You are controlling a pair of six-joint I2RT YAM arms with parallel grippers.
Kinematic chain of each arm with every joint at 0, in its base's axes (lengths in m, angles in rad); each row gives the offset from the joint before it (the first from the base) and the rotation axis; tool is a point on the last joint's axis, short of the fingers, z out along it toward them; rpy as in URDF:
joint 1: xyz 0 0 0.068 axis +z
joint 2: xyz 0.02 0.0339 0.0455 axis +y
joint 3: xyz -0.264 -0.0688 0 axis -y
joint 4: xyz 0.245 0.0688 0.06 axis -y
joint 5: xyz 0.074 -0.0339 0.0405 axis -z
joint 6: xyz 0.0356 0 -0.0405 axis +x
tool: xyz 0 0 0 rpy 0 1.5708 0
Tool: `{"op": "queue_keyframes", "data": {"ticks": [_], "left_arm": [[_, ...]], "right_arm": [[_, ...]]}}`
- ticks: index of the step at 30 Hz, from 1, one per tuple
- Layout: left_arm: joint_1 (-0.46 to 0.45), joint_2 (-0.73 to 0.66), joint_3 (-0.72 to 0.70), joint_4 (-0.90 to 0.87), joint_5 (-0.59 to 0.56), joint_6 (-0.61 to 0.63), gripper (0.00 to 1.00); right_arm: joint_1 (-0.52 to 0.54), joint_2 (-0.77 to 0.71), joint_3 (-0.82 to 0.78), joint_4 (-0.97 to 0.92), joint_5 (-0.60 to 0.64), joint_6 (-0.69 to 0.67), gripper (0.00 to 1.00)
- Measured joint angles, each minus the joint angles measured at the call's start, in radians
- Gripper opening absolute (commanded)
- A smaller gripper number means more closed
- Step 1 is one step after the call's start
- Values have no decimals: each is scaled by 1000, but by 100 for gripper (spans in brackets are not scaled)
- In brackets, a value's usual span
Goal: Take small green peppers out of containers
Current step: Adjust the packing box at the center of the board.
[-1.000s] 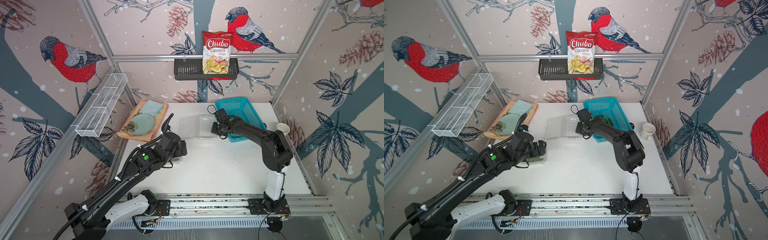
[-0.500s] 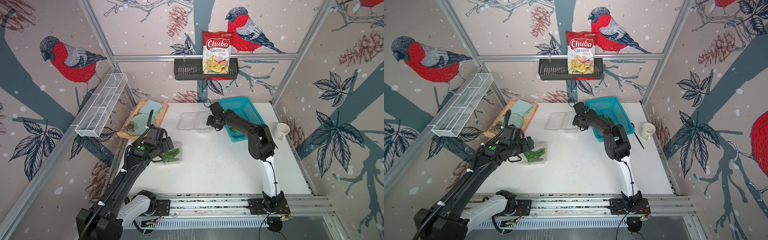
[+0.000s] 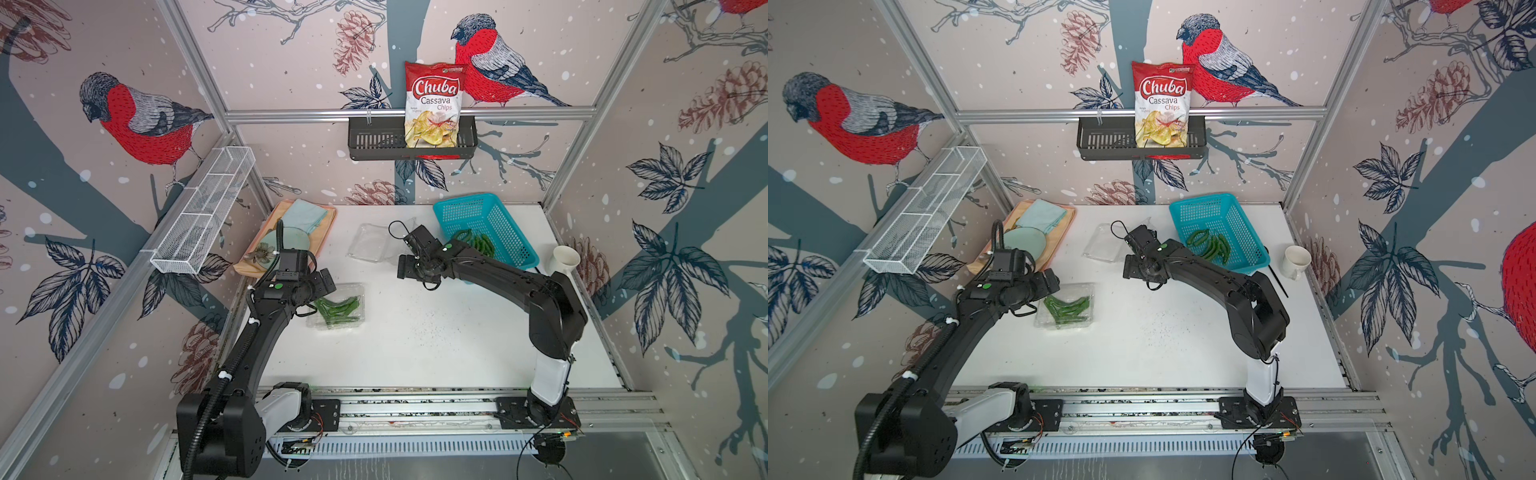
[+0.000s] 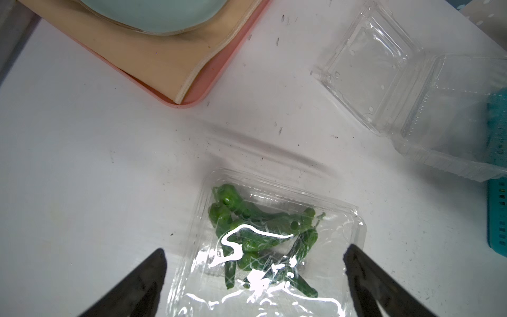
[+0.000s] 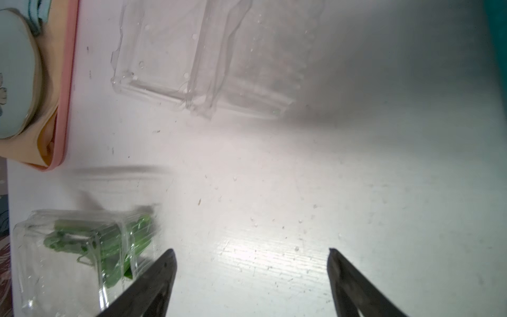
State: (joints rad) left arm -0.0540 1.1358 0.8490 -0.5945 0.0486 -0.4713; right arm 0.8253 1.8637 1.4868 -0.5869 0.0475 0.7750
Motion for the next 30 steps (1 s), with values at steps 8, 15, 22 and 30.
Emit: {"op": "queue_keyframes", "data": {"ticks": [8, 15, 22, 30], "left_arm": [[10, 15, -112, 89, 193, -43, 97], [5, -87, -240, 182, 332, -112, 97], [1, -201, -193, 140, 276, -123, 96], [13, -83, -74, 55, 57, -67, 96]], "right_arm": [[73, -40, -127, 82, -64, 69, 86], [75, -49, -182, 130, -85, 95, 86], [82, 3, -119, 148, -110, 94, 86], [120, 25, -107, 168, -129, 91, 86]]}}
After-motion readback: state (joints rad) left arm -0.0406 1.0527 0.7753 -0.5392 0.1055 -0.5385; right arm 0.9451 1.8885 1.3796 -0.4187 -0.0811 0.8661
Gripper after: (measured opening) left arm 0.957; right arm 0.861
